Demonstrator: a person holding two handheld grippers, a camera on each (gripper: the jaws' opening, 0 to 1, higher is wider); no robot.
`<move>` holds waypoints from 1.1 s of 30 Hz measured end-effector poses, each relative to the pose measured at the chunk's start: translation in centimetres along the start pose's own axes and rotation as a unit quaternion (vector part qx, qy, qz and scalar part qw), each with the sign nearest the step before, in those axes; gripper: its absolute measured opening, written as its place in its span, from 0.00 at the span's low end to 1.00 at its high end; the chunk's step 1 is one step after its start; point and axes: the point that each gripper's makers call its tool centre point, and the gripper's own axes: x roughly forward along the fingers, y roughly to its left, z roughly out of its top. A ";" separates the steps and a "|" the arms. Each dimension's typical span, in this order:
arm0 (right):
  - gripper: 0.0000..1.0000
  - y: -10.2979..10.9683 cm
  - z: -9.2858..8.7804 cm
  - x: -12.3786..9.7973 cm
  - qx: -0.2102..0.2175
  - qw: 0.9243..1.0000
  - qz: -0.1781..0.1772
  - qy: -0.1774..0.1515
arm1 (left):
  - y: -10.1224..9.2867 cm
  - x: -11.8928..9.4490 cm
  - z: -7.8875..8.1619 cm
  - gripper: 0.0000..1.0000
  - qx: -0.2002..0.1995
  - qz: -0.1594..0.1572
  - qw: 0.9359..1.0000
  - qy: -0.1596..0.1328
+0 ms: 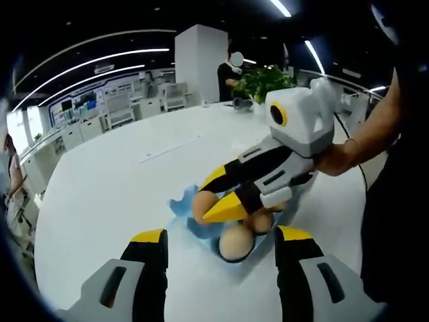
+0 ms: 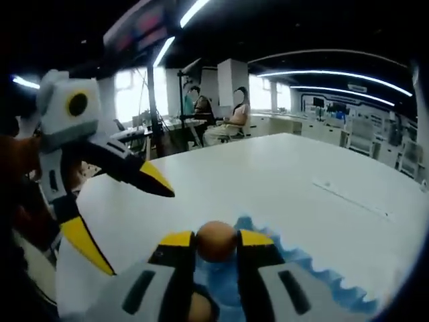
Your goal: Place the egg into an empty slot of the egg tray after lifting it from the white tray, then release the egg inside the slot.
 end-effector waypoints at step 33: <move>0.23 0.0 -0.8 -1.0 0.035 0.999 0.023 0.024 | 0.1 -0.4 1.0 0.65 0.009 0.006 1.000 -0.006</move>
